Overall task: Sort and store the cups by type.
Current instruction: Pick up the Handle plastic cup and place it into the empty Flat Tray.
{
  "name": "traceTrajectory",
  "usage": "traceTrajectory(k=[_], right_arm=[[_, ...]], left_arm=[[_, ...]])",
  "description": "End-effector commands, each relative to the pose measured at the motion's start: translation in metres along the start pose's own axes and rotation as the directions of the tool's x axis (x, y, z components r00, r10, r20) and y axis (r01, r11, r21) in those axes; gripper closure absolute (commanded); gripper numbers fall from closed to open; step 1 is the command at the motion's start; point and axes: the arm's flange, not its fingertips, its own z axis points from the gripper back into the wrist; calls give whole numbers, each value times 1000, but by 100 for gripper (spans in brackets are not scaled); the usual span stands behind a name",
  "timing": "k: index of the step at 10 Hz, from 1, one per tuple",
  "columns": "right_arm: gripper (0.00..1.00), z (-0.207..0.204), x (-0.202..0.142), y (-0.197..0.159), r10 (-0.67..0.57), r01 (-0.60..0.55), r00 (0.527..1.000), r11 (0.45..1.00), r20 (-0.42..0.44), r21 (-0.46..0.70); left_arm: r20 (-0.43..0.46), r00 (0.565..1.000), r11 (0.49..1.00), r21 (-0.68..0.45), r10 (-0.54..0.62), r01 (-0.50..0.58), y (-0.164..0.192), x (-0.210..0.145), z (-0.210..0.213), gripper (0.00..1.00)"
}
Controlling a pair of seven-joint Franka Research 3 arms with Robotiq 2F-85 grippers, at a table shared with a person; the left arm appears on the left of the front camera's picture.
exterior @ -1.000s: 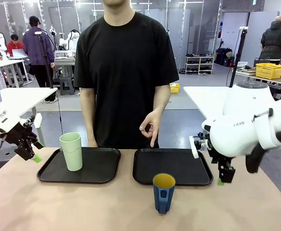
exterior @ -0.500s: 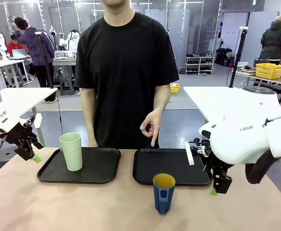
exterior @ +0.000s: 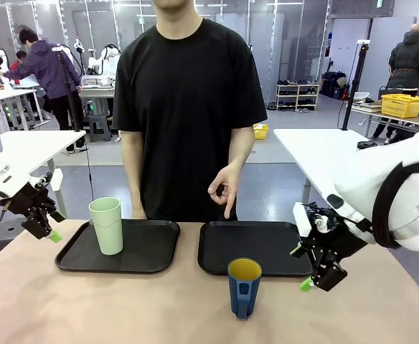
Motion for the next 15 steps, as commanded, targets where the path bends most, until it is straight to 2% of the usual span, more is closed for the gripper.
traceTrajectory(k=[1,3,5,7,9,15], right_arm=[[0,-29,-34,15,-14,15,985,1000,171,-1],[0,-43,-41,13,-33,38,955,999,295,-13],[0,-60,-47,10,-66,84,902,996,427,-23],[0,-69,-58,8,-101,118,852,993,514,0],[0,-72,-63,7,-133,152,845,988,517,6],[0,-67,-64,10,-152,160,849,987,505,28]], left_arm=[[36,999,1000,-7,-18,19,3,-2,0,0],[36,999,1000,-7,-18,19,3,-2,0,0],[36,999,1000,-7,-18,19,3,-2,0,0],[36,999,1000,-7,-18,19,3,-2,0,0],[36,999,1000,-7,-18,19,3,-2,0,0],[36,999,1000,-7,-18,19,3,-2,0,0]])
